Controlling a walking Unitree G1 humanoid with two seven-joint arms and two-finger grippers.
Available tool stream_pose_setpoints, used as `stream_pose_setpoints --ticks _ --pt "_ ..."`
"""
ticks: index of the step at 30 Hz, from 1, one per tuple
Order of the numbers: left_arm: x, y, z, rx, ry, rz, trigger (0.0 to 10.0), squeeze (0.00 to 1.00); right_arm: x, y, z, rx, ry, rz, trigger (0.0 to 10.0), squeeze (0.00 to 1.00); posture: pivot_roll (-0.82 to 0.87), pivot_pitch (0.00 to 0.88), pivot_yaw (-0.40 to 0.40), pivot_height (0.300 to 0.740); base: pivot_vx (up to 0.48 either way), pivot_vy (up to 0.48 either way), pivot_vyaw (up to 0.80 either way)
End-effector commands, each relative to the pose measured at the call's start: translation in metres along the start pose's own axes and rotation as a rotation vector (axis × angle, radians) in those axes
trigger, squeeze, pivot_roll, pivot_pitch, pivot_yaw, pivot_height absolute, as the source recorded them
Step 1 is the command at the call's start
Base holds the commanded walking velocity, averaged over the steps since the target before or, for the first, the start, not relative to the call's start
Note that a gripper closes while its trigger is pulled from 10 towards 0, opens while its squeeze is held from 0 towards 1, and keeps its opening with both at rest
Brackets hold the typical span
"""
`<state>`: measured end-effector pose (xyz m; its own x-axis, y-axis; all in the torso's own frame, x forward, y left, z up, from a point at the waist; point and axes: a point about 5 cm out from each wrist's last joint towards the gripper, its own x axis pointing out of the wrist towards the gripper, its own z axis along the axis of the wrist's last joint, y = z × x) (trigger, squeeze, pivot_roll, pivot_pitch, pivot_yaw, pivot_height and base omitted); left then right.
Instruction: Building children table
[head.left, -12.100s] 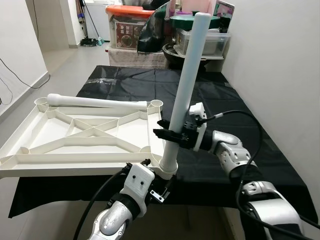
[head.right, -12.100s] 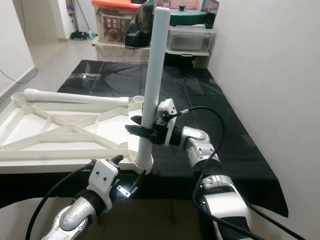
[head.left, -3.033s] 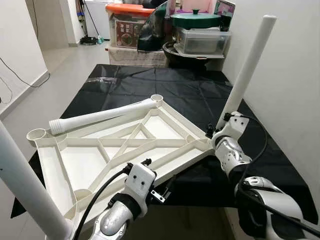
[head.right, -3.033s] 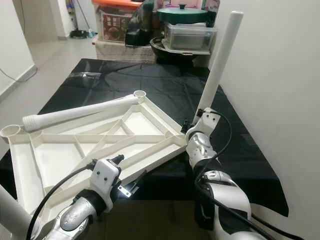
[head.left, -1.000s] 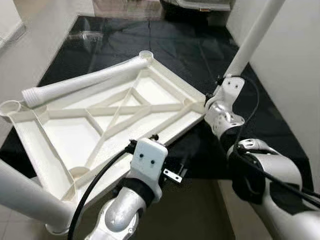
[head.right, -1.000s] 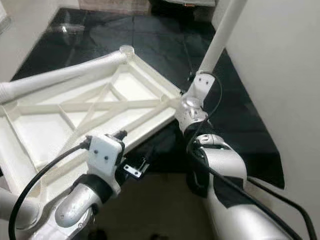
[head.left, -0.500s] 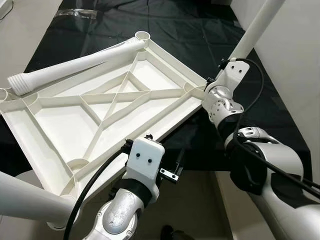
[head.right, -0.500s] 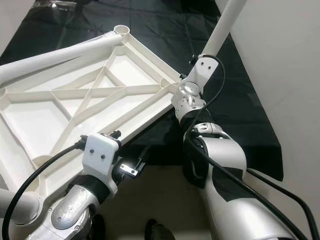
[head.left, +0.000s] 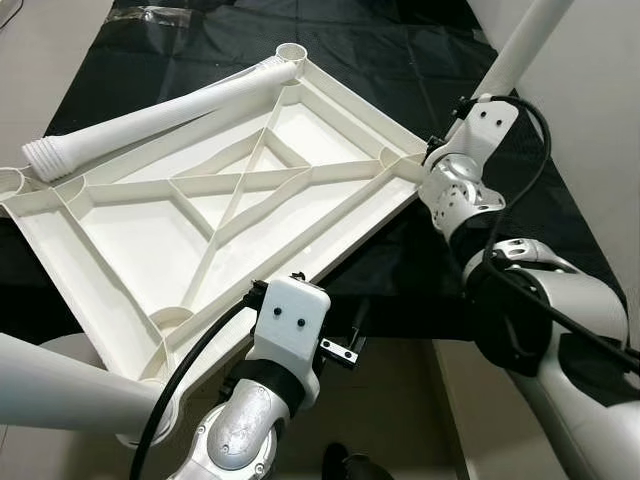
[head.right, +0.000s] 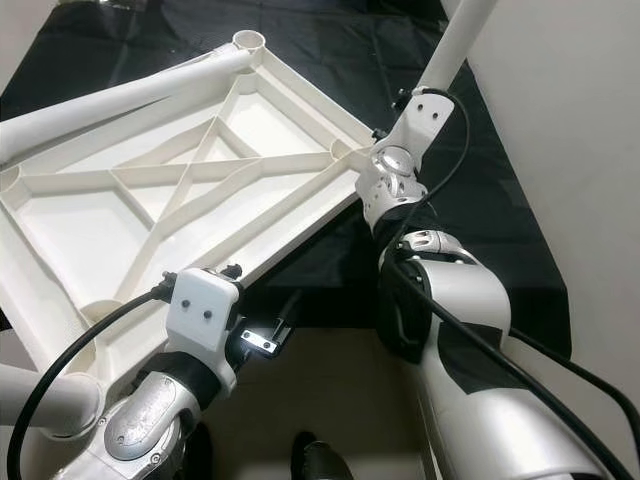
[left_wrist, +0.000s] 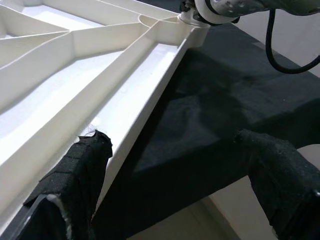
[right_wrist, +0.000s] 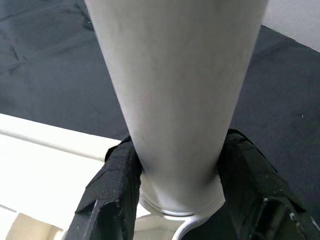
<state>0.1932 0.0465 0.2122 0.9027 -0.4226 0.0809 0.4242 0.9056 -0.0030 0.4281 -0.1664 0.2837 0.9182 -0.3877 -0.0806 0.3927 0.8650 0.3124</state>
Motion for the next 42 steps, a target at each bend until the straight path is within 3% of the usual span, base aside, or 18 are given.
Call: stream_pose_setpoints --ticks 1,2,4,5,6,7,8,17,25,35,36,39,41,42 --pt "-0.008 -0.035 0.003 -0.115 0.007 -0.118 10.0 0.00 0.000 0.002 0.008 -0.017 -0.063 0.030 10.0 0.00 0.07 0.255 -0.154 0.740 0.000 0.000 0.00" --pt "-0.008 -0.035 0.002 -0.113 0.009 -0.119 10.0 0.00 0.000 0.000 -0.003 -0.048 -0.039 0.036 10.0 0.33 0.07 0.252 -0.148 0.740 0.000 0.000 0.00" --pt "-0.008 -0.035 0.002 -0.113 0.009 -0.119 10.0 0.00 0.000 0.000 -0.003 -0.048 -0.039 0.036 10.0 0.33 0.07 0.252 -0.148 0.740 0.000 0.000 0.00" --pt "-0.009 -0.034 0.002 -0.113 0.012 -0.119 10.0 0.00 -0.001 -0.002 -0.015 -0.070 -0.013 0.044 10.0 1.00 0.07 0.249 -0.146 0.740 0.000 0.000 0.00" --pt "-0.010 -0.035 0.001 -0.112 0.015 -0.122 10.0 0.00 -0.001 -0.007 -0.030 -0.094 0.019 0.032 10.0 0.99 0.07 0.247 -0.141 0.740 0.000 0.000 0.00" --pt "-0.010 -0.035 0.001 -0.112 0.015 -0.122 10.0 0.00 -0.001 -0.007 -0.030 -0.094 0.019 0.032 10.0 0.99 0.07 0.247 -0.141 0.740 0.000 0.000 0.00" --pt "-0.010 -0.035 0.001 -0.112 0.016 -0.123 10.0 0.00 -0.001 -0.009 -0.034 -0.093 0.031 0.024 10.0 0.00 0.07 0.245 -0.140 0.740 0.000 0.000 0.00" --pt "-0.009 -0.038 0.000 -0.117 0.020 -0.132 10.0 0.00 0.001 -0.012 -0.034 -0.072 0.043 0.045 10.0 0.00 0.07 0.235 -0.145 0.740 0.000 0.000 0.00" --pt "-0.011 -0.031 -0.009 -0.102 0.044 -0.122 10.0 0.00 0.001 -0.015 -0.044 -0.064 0.062 0.187 10.0 0.00 0.06 0.194 -0.131 0.740 0.000 0.000 0.00" --pt "-0.015 -0.016 -0.020 -0.073 0.072 -0.082 10.0 0.00 0.000 -0.040 -0.056 -0.084 0.004 0.244 10.0 0.00 0.06 0.142 -0.117 0.740 0.000 0.000 0.00" --pt "-0.018 -0.013 -0.023 -0.067 0.080 -0.069 10.0 0.00 -0.004 -0.049 -0.057 -0.078 -0.022 0.262 10.0 0.00 0.06 0.125 -0.111 0.740 0.000 0.000 0.00" --pt "-0.020 -0.009 -0.026 -0.061 0.089 -0.060 10.0 0.00 -0.009 -0.056 -0.058 -0.069 -0.052 0.299 10.0 0.00 0.05 0.111 -0.106 0.740 0.000 0.000 0.00" --pt "-0.023 -0.002 -0.033 -0.039 0.106 -0.036 10.0 0.00 -0.027 -0.069 -0.058 -0.073 -0.119 0.380 10.0 0.00 0.05 0.084 -0.098 0.740 0.000 0.000 0.00" --pt "-0.023 -0.002 -0.033 -0.039 0.106 -0.036 10.0 0.00 -0.027 -0.069 -0.058 -0.073 -0.119 0.380 10.0 0.00 0.05 0.084 -0.098 0.740 0.000 0.000 0.00"
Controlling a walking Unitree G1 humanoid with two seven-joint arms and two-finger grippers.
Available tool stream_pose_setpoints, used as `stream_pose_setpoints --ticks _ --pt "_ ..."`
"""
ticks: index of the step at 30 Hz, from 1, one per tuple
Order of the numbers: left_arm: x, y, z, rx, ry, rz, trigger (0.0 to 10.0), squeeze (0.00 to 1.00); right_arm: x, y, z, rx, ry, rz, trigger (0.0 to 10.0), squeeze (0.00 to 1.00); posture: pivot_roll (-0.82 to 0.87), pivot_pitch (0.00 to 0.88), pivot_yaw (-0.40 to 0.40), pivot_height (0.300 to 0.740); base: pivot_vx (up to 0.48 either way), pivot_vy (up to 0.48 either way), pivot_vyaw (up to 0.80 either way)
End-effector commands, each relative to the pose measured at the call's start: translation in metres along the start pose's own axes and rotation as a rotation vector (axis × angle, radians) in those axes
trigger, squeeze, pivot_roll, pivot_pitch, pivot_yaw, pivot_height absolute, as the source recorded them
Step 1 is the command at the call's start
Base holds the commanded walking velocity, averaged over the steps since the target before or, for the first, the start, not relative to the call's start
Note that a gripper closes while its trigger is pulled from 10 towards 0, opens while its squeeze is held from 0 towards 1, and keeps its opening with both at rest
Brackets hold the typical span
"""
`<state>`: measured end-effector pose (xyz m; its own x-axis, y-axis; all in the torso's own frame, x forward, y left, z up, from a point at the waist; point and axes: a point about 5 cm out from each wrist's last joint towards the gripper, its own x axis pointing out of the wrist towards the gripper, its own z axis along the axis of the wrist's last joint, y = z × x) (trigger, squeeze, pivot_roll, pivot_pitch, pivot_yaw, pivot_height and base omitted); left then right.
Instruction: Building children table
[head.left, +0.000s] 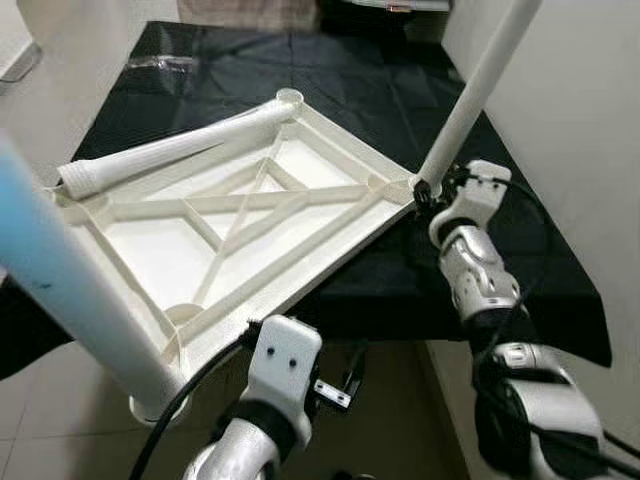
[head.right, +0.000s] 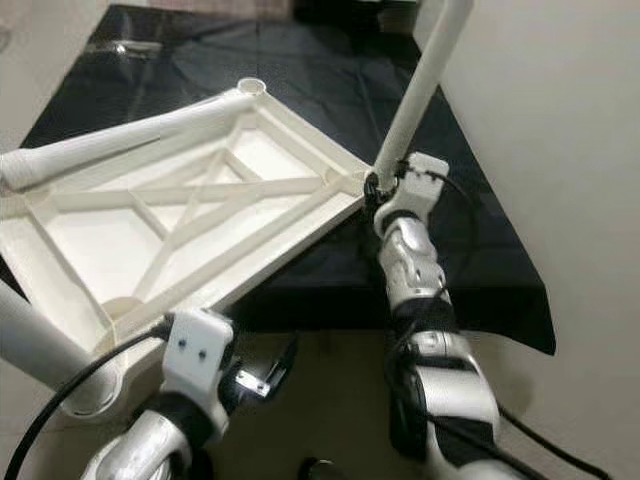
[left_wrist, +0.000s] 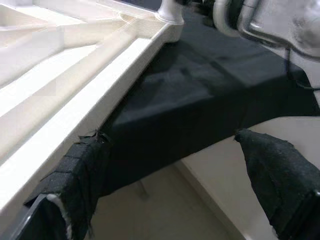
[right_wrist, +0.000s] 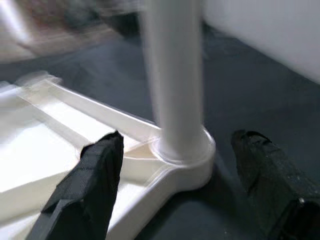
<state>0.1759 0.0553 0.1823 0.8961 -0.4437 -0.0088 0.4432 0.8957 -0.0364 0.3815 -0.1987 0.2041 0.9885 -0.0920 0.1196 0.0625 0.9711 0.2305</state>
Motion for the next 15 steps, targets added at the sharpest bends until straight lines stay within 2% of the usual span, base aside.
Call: stream_pose_setpoints --ticks 1,3,4,6,7,8,9,12,13,15 --pt "-0.001 -0.002 -0.005 -0.004 0.017 -0.016 10.0 0.00 -0.002 0.002 0.005 0.003 -0.013 0.030 10.0 0.00 0.05 0.084 -0.098 0.740 0.000 0.000 0.00" --pt "-0.003 0.004 -0.010 0.009 0.032 0.013 10.0 0.00 -0.024 -0.001 -0.001 -0.064 -0.025 0.097 10.0 0.00 0.05 0.068 -0.094 0.740 0.000 0.000 0.00" --pt "-0.003 0.004 -0.010 0.009 0.032 0.013 10.0 0.00 -0.024 -0.001 -0.001 -0.064 -0.025 0.097 10.0 0.00 0.05 0.068 -0.094 0.740 0.000 0.000 0.00" --pt "-0.007 0.010 -0.015 0.008 0.049 0.044 10.0 0.00 -0.047 -0.002 -0.013 -0.157 0.001 0.158 10.0 0.00 0.04 0.050 -0.083 0.740 0.000 0.000 0.00" --pt "-0.007 0.010 -0.015 0.008 0.049 0.044 10.0 0.00 -0.047 -0.002 -0.013 -0.157 0.001 0.158 10.0 0.00 0.04 0.050 -0.083 0.740 0.000 0.000 0.00" --pt "-0.010 0.014 -0.018 0.011 0.060 0.063 10.0 0.00 -0.061 -0.001 -0.020 -0.193 0.028 0.188 10.0 0.00 0.04 0.037 -0.079 0.740 0.000 0.000 0.00" --pt "-0.010 0.014 -0.018 0.011 0.060 0.063 10.0 0.00 -0.061 -0.001 -0.020 -0.193 0.028 0.188 10.0 0.00 0.04 0.037 -0.079 0.740 0.000 0.000 0.00" --pt "-0.016 0.024 -0.028 0.039 0.100 0.097 10.0 0.00 -0.093 0.007 -0.038 -0.293 0.092 0.269 10.0 0.00 0.04 0.008 -0.068 0.740 0.000 0.000 0.00" --pt "-0.016 0.024 -0.028 0.039 0.100 0.097 10.0 0.00 -0.093 0.007 -0.038 -0.293 0.092 0.269 10.0 0.00 0.04 0.008 -0.068 0.740 0.000 0.000 0.00" --pt "-0.018 0.029 -0.034 0.064 0.121 0.105 10.0 0.00 -0.107 0.011 -0.049 -0.351 0.127 0.312 10.0 0.00 0.04 0.000 -0.068 0.740 0.000 0.000 0.00"
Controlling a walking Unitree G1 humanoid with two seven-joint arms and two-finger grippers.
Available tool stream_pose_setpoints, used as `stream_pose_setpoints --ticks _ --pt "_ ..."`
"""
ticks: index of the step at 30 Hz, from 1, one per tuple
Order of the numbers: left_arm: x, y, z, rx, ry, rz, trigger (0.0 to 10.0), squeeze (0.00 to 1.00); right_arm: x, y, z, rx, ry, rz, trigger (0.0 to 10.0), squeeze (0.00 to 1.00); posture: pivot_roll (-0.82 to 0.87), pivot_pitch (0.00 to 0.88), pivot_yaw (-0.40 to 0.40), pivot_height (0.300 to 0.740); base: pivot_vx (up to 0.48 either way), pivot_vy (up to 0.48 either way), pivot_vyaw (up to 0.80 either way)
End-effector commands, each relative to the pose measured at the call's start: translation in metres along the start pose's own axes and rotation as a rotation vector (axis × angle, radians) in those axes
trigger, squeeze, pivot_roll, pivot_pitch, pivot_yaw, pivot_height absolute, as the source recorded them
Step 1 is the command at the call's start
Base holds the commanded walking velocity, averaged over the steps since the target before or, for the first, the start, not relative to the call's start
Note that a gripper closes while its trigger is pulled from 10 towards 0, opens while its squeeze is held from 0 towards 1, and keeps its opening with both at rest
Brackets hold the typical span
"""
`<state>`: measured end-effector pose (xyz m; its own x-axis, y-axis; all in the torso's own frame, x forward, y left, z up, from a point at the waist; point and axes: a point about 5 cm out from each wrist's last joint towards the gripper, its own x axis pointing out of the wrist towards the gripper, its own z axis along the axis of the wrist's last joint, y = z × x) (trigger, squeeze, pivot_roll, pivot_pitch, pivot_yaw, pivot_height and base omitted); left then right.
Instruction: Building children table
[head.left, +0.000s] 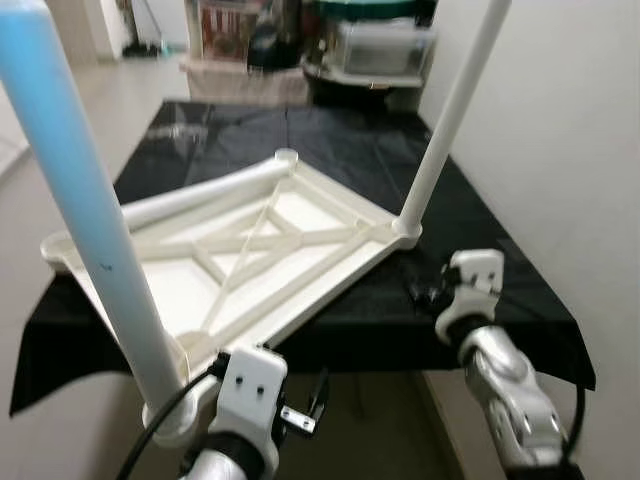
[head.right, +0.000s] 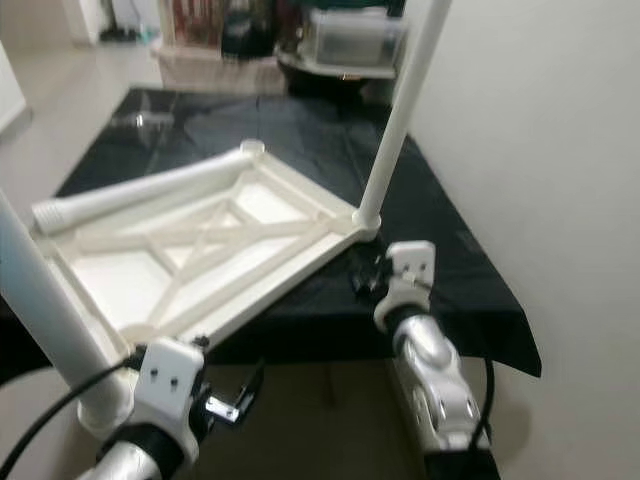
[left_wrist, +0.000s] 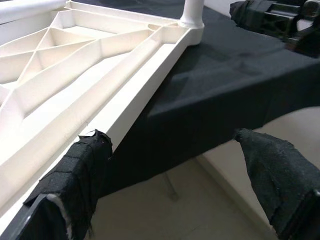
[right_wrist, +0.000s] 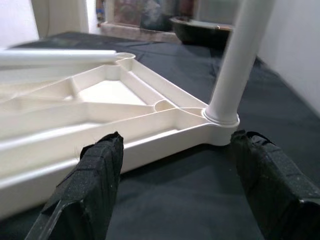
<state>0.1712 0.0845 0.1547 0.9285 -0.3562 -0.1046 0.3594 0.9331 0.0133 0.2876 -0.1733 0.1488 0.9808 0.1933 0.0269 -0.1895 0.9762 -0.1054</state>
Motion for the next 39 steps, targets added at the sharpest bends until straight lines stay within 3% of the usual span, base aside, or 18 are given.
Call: stream_pose_setpoints --ticks 1,5,12,32,39 --pt "0.000 0.003 -0.007 0.021 0.025 0.011 10.0 0.00 -0.003 0.007 -0.001 -0.034 0.016 0.032 10.0 0.00 0.04 0.000 -0.068 0.740 0.000 0.000 0.00" --pt "0.003 0.012 -0.021 0.084 0.044 0.022 10.0 0.00 -0.023 0.028 -0.016 -0.016 0.086 0.083 10.0 0.00 0.04 0.000 -0.063 0.740 0.000 0.000 0.00" --pt "0.014 0.019 -0.032 0.116 0.058 0.016 10.0 0.00 -0.029 0.042 -0.028 0.006 0.143 0.035 10.0 0.00 0.04 0.000 -0.056 0.740 0.000 0.000 0.00" --pt "0.022 0.025 -0.041 0.140 0.051 -0.012 10.0 0.00 -0.027 0.039 -0.044 -0.057 0.246 -0.057 10.0 0.00 0.04 0.000 -0.038 0.740 -0.284 0.000 0.00" --pt "0.025 0.029 -0.043 0.136 0.051 0.002 10.0 0.00 -0.025 0.052 -0.040 -0.009 0.213 0.076 10.0 0.00 0.04 0.000 -0.042 0.740 0.000 0.000 0.00"
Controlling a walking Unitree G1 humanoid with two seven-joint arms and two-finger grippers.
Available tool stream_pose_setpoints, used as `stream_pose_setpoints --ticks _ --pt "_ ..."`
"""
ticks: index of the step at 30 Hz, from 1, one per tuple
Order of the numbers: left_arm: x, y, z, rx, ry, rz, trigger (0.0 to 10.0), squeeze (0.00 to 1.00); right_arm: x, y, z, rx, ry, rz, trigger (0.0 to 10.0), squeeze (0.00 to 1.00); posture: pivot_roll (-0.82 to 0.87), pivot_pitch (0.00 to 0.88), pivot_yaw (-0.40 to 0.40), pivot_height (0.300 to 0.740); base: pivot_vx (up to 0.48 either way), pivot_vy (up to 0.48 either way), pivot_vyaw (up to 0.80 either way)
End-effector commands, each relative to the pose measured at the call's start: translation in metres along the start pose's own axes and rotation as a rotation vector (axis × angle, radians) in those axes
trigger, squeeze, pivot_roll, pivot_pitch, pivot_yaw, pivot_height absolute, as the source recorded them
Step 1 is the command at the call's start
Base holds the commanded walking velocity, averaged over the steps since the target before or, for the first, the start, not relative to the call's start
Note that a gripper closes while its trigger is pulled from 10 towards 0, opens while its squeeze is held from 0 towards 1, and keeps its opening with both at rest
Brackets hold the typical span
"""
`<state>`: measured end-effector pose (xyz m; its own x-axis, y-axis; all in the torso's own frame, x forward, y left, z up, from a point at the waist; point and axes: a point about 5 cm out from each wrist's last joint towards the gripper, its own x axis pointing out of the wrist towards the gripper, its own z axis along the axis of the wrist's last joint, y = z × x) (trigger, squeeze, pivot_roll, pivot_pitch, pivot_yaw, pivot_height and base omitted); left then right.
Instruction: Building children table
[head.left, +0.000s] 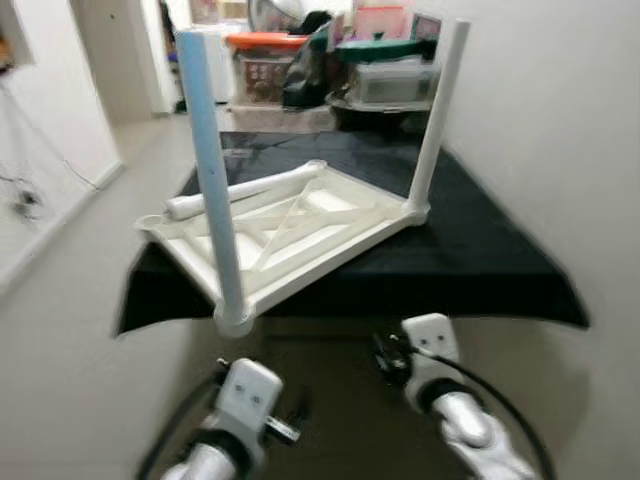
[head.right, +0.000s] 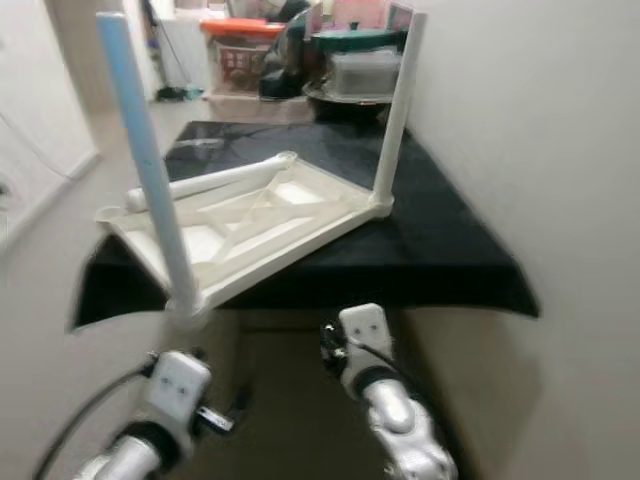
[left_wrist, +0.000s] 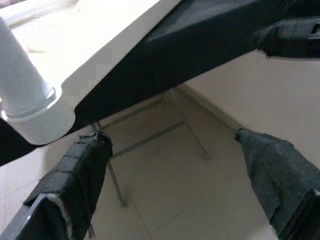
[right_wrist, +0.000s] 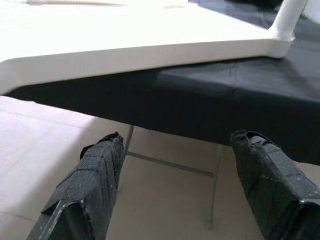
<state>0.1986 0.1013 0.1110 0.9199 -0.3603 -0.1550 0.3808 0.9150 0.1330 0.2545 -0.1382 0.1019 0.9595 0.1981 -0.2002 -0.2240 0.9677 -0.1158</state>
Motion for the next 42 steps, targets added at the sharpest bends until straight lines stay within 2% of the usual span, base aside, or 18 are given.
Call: stream_pose_setpoints --ticks 1,9,34,42 --pt "0.0014 0.0042 -0.0017 0.013 0.001 0.013 10.0 0.00 0.0017 0.0066 0.0022 0.000 -0.013 0.041 10.0 0.00 0.04 0.000 -0.042 0.740 0.000 0.000 0.00" --pt "0.0039 0.0040 -0.0043 -0.007 0.001 0.017 10.0 0.00 0.0040 0.0063 -0.0007 0.013 0.003 0.051 10.0 0.00 0.04 0.000 -0.041 0.740 0.000 0.000 0.00" --pt "0.0072 0.0029 -0.0075 -0.007 0.006 0.012 10.0 0.00 0.0078 0.0101 -0.0020 -0.001 0.004 0.082 10.0 0.00 0.04 0.000 -0.043 0.740 0.000 0.479 0.00" --pt "0.0077 0.0015 -0.0073 0.002 -0.002 0.007 10.0 0.00 0.0075 0.0109 -0.0032 0.001 0.010 0.094 10.0 0.00 0.04 0.000 -0.046 0.740 0.409 0.147 0.00"
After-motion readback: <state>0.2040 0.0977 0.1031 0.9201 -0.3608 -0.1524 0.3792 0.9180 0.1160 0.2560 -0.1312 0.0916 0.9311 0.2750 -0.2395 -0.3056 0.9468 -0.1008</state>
